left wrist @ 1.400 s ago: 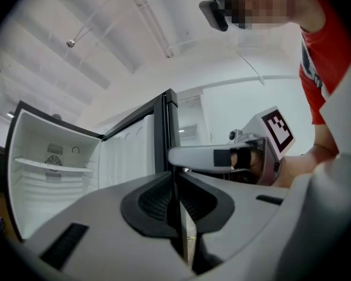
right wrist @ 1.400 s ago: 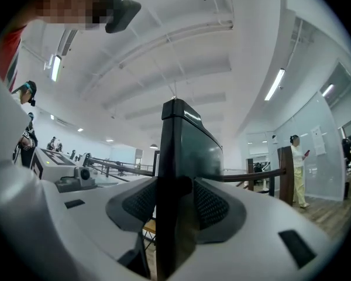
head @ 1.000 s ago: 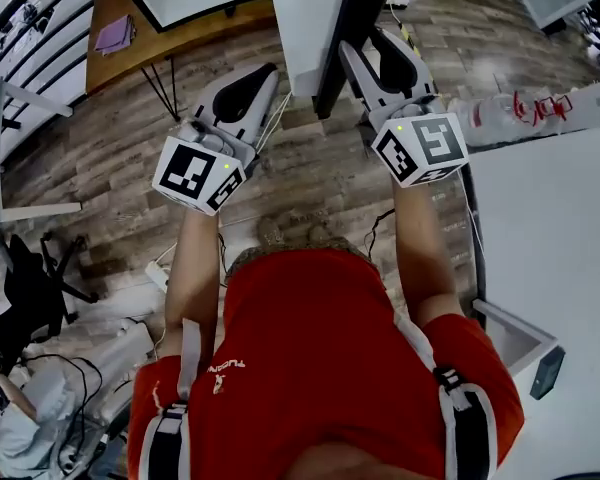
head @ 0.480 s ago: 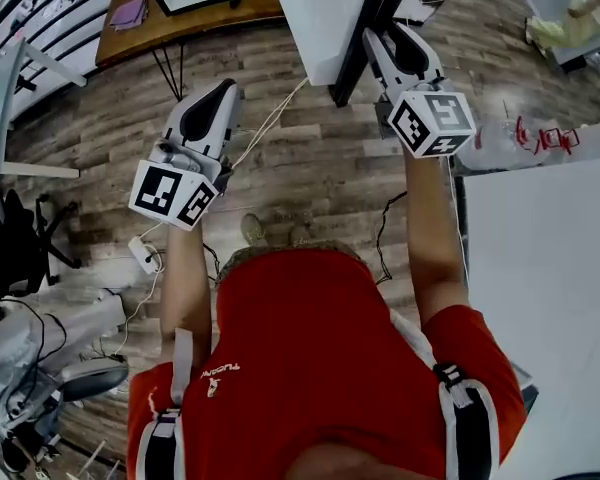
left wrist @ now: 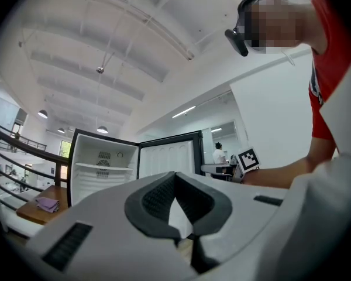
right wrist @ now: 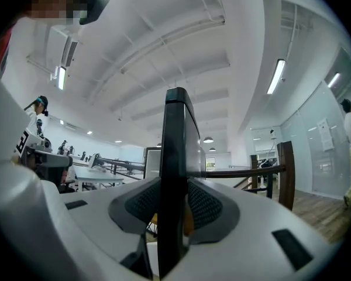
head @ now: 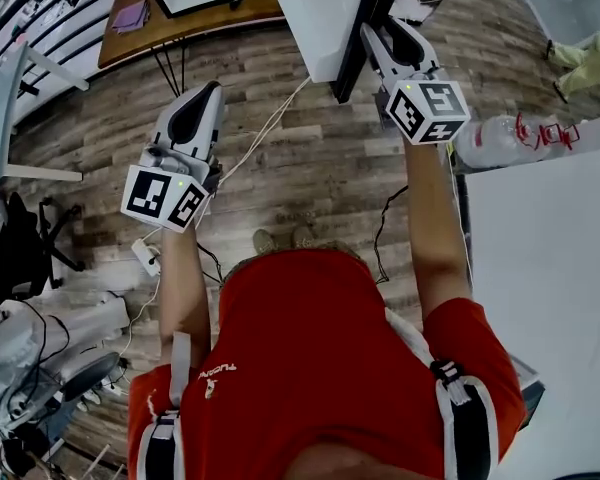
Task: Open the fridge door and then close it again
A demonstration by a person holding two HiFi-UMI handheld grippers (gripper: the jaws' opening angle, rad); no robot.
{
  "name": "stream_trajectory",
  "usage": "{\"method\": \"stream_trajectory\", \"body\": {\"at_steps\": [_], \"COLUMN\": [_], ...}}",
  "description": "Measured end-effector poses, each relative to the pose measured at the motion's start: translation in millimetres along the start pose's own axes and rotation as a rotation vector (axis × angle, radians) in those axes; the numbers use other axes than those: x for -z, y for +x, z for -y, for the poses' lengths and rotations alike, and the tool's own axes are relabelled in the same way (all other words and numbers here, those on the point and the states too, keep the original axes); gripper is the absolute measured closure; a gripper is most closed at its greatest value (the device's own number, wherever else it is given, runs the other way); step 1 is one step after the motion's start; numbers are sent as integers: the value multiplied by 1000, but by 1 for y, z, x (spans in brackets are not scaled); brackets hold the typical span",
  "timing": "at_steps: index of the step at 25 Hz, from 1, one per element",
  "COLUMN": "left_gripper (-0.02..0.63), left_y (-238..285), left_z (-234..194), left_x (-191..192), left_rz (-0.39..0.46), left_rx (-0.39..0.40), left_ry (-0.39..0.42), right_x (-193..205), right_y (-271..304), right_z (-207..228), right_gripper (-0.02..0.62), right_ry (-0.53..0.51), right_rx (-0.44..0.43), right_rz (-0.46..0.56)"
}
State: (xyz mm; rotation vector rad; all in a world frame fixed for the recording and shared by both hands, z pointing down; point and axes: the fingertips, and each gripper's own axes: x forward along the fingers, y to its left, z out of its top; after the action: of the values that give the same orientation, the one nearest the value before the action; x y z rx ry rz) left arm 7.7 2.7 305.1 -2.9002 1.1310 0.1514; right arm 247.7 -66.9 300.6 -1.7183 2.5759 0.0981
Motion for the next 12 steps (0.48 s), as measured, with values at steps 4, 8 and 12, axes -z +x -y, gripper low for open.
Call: {"method": "stream_trajectory", "body": {"at_steps": [4,8,12], "left_gripper": [597,597,597], "left_y": [-4,-9,-11], "left_z": [-10,-21,-25], "left_x": [-7,-9,-9], "left_rz": [15,23,29], "left_rx": [-4,-12,-11], "left_ry": [5,2,0], "right_x": [-2,-2,-2], "right_y": [1,4,8], "right_z": [-3,-9,-20], "right_gripper": [440,440,440], "right_ry": [-4,-9,-16], "right_rx": [-2,0,-1], "right_rz": [8,5,4]}}
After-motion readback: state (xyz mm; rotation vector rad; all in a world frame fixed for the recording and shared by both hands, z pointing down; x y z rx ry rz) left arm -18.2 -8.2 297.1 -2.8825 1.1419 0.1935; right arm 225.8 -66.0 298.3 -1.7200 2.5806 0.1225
